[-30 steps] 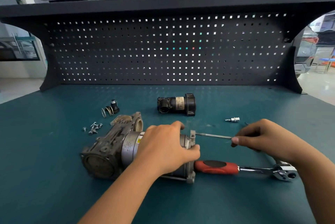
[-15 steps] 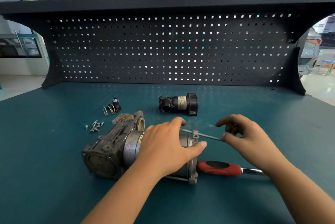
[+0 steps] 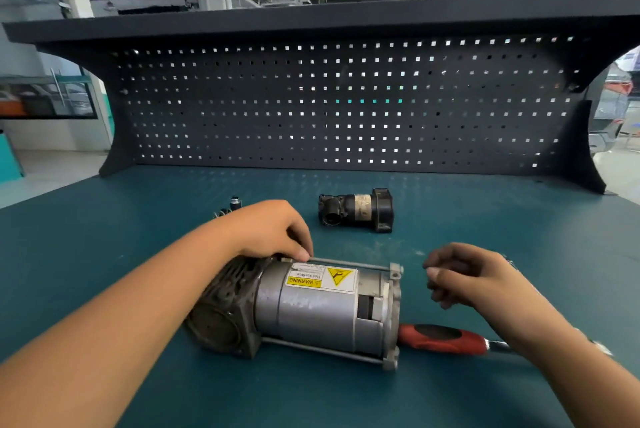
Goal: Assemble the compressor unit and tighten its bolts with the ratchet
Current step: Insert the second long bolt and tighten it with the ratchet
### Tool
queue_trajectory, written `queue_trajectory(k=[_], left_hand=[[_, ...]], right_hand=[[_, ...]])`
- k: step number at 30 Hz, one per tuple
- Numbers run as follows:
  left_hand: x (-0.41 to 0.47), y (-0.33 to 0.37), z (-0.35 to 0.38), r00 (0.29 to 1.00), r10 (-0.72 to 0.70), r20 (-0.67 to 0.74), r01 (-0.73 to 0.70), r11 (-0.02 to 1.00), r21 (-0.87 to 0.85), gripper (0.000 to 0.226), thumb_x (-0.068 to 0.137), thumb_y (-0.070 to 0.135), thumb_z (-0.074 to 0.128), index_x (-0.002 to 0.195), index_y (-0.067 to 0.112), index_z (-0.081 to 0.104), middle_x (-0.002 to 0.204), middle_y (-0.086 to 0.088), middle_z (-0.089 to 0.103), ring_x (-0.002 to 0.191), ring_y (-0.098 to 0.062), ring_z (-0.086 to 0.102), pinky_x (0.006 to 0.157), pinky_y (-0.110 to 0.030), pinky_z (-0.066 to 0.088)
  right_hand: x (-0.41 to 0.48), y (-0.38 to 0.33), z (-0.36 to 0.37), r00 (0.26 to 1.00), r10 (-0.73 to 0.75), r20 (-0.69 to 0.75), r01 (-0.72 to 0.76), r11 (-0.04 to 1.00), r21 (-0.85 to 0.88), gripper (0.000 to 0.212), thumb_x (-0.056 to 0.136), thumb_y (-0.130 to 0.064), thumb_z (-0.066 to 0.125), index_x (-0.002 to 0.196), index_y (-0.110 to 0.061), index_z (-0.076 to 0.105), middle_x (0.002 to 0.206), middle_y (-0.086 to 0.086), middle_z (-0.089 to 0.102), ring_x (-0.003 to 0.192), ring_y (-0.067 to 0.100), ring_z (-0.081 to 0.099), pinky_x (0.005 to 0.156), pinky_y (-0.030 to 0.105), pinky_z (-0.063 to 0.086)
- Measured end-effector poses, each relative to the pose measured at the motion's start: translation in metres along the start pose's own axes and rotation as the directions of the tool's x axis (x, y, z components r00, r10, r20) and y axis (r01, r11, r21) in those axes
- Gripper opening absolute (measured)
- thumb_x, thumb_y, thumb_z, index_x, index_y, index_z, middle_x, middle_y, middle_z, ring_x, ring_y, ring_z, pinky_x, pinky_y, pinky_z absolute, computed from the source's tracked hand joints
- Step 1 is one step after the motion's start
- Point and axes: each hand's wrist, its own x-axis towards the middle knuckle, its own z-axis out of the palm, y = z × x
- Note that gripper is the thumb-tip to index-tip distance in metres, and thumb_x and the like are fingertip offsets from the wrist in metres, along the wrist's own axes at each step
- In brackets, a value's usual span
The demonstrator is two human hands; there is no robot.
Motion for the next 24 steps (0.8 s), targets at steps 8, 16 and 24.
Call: queue_trajectory(k=[8,16,24], left_hand=[[0.013,-0.011,-0.012,0.984,0.062,0.165,-0.053,0.997,-0.060,0.013,0.083,0.025,0.069,0.081,0.037,0.072,0.068,0.031,0.065,0.064,0.016,0.057,0.062,-0.001,0.040],[0.027,-0.001,-0.018,0.963,0.068,0.261,-0.110,0.983,0.149,0.009,0.082,0.028,0.070,0.089,0.029,0.074,0.059,0.031,0.059,0.056,0.017,0.052,0.055,-0.005,0.036],[0.030,-0.004,-0.020,0.956,0.083,0.282,-0.115,0.988,0.101,0.017,0.082,0.029,0.070,0.070,0.040,0.064,0.059,0.030,0.060,0.057,0.016,0.052,0.053,0.000,0.035]], right_hand=[[0.004,-0.008,0.029,0.995,-0.092,-0.048,0.092,0.996,0.011,0.007,0.078,0.006,0.068,0.072,0.005,0.065,0.055,0.006,0.064,0.049,0.009,0.059,0.050,0.016,0.048],[-0.001,-0.009,0.029,0.989,-0.126,-0.073,0.127,0.992,0.004,0.011,0.075,0.009,0.068,0.068,0.001,0.068,0.058,0.012,0.066,0.050,0.012,0.059,0.053,0.015,0.049],[-0.005,-0.010,0.029,0.989,-0.123,-0.081,0.124,0.992,0.011,0.010,0.075,0.010,0.068,0.070,0.002,0.068,0.061,0.017,0.066,0.051,0.012,0.060,0.055,0.016,0.051]])
